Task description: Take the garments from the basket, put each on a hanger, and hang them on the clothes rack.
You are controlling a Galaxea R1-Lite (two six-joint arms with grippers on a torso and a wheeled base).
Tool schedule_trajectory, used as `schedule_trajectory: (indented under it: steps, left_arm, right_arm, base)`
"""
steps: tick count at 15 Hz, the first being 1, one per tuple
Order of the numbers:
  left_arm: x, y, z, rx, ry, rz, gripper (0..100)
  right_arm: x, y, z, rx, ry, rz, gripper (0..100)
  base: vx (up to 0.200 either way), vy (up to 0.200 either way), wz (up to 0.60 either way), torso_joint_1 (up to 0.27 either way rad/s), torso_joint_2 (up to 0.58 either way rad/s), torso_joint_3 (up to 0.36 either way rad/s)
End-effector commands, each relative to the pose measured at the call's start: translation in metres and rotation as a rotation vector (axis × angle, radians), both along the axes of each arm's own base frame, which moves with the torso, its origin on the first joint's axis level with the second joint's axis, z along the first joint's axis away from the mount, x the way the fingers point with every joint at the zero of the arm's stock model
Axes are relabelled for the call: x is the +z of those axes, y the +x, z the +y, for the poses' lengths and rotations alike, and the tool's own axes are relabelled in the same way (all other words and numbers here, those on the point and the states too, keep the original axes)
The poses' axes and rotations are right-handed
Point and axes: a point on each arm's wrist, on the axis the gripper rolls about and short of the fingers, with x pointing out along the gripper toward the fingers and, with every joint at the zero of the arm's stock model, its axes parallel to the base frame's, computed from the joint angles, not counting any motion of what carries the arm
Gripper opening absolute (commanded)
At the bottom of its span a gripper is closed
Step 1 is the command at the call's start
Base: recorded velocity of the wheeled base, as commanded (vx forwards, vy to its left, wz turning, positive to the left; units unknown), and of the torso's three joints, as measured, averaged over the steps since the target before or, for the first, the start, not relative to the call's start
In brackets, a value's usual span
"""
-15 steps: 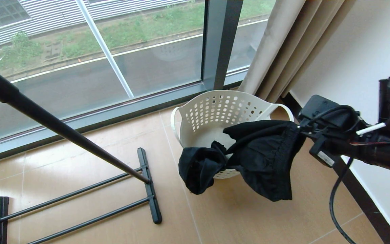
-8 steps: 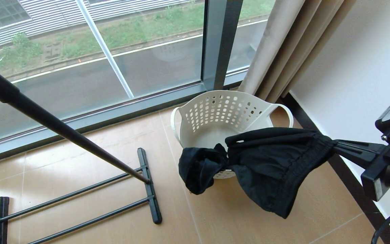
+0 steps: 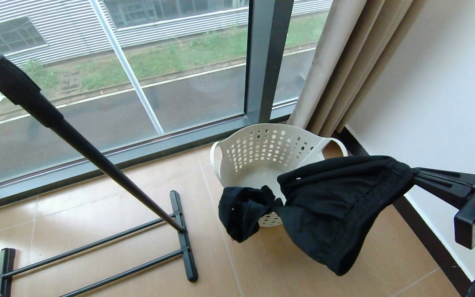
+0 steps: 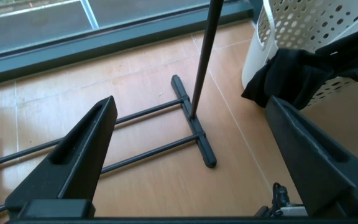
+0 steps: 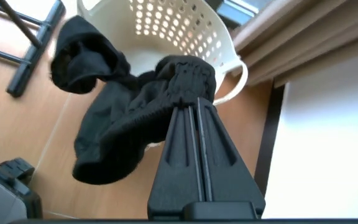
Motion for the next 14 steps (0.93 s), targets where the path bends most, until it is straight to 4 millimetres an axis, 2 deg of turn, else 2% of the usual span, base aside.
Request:
schedule_trajectory:
  steps: [1, 5, 14]
  left_arm:
    - [0.0, 0.0, 0.0, 0.0, -0.001, 0.0, 100]
    - [0.0, 0.0, 0.0, 0.0, -0.001, 0.0, 100]
    - [0.0, 0.0, 0.0, 0.0, -0.001, 0.0, 100]
  right_arm:
    - [-0.0028, 0.0023, 0.0014, 0.004, -0.007, 0.013, 0]
    - [-0.0053, 0.002, 0.0012, 0.004, -0.013, 0.022, 0]
    - [-0.0067, 0.0015, 0.0009, 0.002, -0.014, 0.025, 0]
  base:
    - [0.0, 0.0, 0.0, 0.002, 0.0, 0.203]
    - [0.0, 0.0, 0.0, 0.048, -0.25, -0.01]
    - [0.0, 0.0, 0.0, 0.134, -0.46, -0.125]
